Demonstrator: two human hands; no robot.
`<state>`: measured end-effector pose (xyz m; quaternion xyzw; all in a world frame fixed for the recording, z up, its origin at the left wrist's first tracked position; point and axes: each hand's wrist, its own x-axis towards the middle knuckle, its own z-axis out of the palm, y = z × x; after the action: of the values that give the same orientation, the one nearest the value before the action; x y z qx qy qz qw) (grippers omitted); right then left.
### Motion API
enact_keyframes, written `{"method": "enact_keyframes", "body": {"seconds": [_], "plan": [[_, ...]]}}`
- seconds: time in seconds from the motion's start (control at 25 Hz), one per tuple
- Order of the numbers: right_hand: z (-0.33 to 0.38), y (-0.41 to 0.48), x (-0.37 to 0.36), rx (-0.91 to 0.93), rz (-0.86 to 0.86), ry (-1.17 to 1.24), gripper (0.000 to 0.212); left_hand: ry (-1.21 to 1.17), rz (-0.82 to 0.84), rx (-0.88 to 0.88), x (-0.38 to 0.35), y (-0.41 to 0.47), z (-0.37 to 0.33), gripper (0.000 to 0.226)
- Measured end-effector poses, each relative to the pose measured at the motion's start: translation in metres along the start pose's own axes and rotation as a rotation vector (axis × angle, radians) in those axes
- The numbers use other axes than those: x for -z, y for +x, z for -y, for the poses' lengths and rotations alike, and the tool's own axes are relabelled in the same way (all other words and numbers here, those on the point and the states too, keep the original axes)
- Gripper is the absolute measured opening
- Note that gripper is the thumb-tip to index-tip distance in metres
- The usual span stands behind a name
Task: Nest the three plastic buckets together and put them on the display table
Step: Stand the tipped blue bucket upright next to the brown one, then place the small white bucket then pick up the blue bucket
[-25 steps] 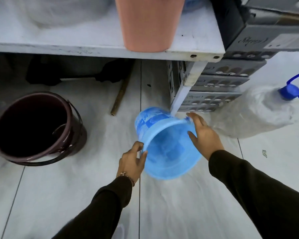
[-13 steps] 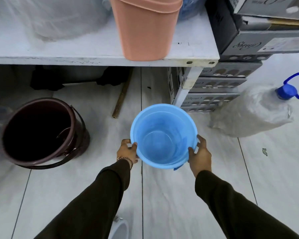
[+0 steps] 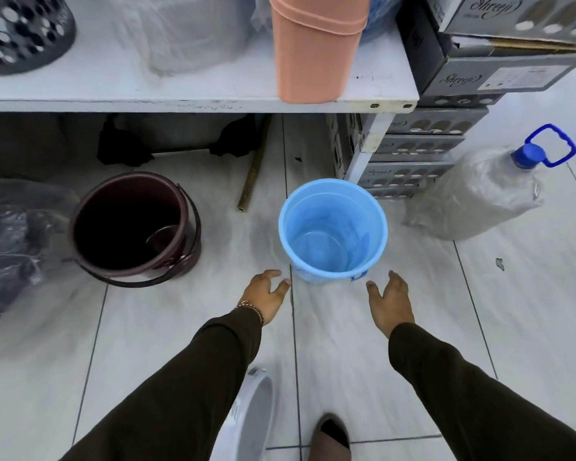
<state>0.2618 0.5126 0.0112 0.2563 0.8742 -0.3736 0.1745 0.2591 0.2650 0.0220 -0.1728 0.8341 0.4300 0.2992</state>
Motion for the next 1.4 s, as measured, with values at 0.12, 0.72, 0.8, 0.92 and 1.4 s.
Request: {"method": "enact_keyframes", "body": {"seconds": [0.12, 0.72, 0.8, 0.92, 1.4], "plan": [[-0.019, -0.062, -0.025, -0.069, 0.085, -0.002, 0.064, 0.131, 0.09, -0.076, 0.006, -0.046, 0.034, 0.039], [-0.125, -0.279, -0.286, 0.03, 0.448, 0.178, 0.016, 1.638, 0.173, -0.724, -0.036, -0.111, 0.202, 0.049], [-0.117, -0.278, -0.282, 0.187, 0.346, 0.134, 0.012, 1.588, 0.062, -0.795, -0.014, -0.113, 0.204, 0.04], [-0.103, -0.254, -0.258, 0.596, 0.195, -0.291, 0.025, 1.48, 0.019, -0.805, 0.027, -0.115, 0.211, 0.032], [-0.095, -0.178, -0.237, 0.966, 0.367, -1.077, 0.044, 1.304, 0.079, -0.449, -0.015, -0.094, 0.256, 0.042]]}}
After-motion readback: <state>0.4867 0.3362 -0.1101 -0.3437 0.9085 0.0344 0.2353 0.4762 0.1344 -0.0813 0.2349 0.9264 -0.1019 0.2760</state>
